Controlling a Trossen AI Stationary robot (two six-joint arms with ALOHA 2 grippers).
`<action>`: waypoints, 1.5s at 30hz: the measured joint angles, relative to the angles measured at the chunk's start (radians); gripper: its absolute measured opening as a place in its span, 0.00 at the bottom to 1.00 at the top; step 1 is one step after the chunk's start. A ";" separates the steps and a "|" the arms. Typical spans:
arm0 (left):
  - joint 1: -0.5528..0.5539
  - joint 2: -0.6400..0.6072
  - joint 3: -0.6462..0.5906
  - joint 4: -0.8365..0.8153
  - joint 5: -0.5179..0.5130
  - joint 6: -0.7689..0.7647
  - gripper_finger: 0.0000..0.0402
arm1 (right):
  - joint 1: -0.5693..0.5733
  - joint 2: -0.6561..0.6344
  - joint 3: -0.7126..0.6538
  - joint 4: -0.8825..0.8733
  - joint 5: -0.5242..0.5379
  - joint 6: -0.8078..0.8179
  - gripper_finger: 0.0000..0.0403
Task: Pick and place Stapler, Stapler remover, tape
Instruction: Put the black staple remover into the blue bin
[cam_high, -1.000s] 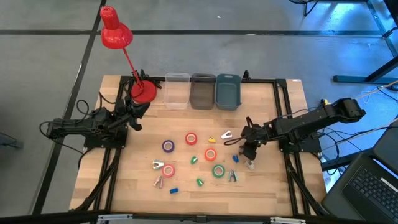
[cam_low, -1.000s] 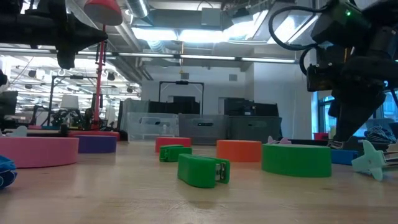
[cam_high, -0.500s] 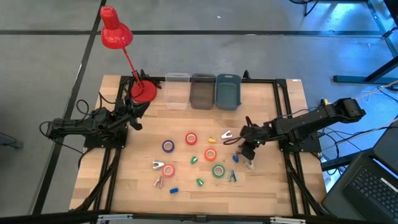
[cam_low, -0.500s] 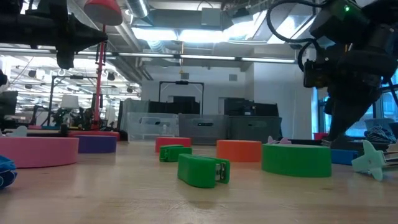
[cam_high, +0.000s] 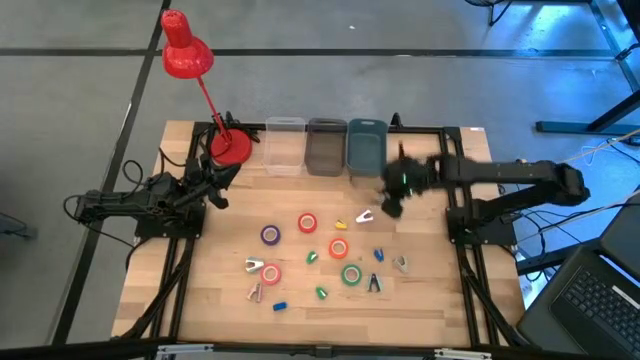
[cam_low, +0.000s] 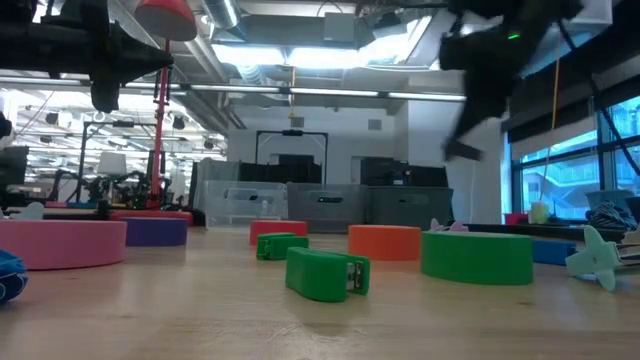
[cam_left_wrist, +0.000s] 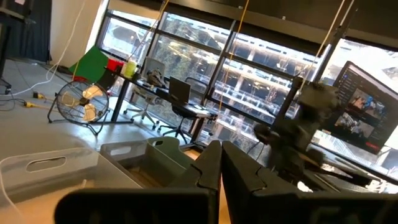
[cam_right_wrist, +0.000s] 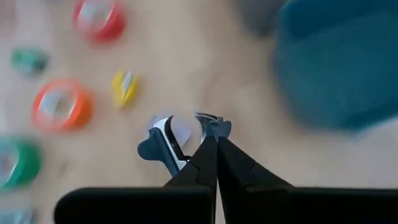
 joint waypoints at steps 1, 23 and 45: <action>0.000 0.000 0.000 0.000 0.000 -0.001 0.01 | -0.074 0.008 0.012 0.035 -0.037 -0.042 0.00; 0.000 0.000 0.000 0.000 -0.015 0.007 0.01 | -0.582 0.740 0.590 -0.073 -0.296 -0.505 0.00; 0.000 0.000 0.000 0.000 -0.027 0.033 0.00 | -0.598 0.837 0.590 -0.055 -0.266 -0.529 0.00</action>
